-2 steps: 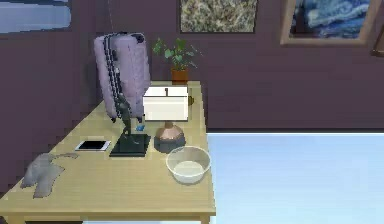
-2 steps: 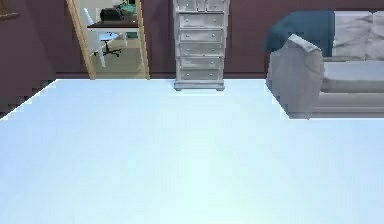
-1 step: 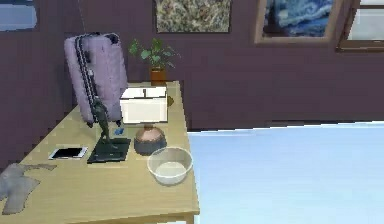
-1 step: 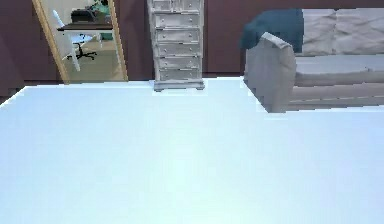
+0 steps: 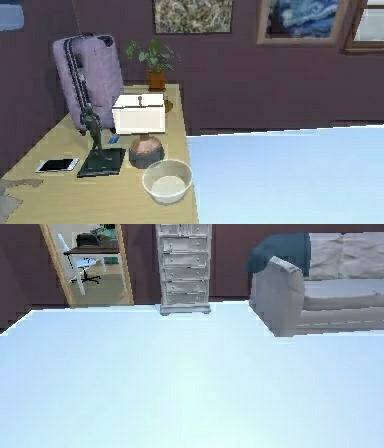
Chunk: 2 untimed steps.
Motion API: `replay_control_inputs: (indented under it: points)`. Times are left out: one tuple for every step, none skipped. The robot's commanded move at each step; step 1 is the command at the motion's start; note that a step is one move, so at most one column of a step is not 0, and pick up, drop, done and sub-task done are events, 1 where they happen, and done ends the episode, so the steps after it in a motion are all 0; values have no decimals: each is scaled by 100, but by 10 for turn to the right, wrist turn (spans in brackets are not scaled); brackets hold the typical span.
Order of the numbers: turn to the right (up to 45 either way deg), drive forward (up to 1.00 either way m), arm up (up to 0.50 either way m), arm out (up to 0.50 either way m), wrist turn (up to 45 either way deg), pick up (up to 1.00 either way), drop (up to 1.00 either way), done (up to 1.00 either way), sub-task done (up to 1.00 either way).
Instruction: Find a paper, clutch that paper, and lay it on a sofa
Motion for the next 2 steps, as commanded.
replay_control_inputs:
  points:
    - [-450,0,0,0,0,0,0,0,0]
    - [-450,0,0,0,0,0,0,0,0]
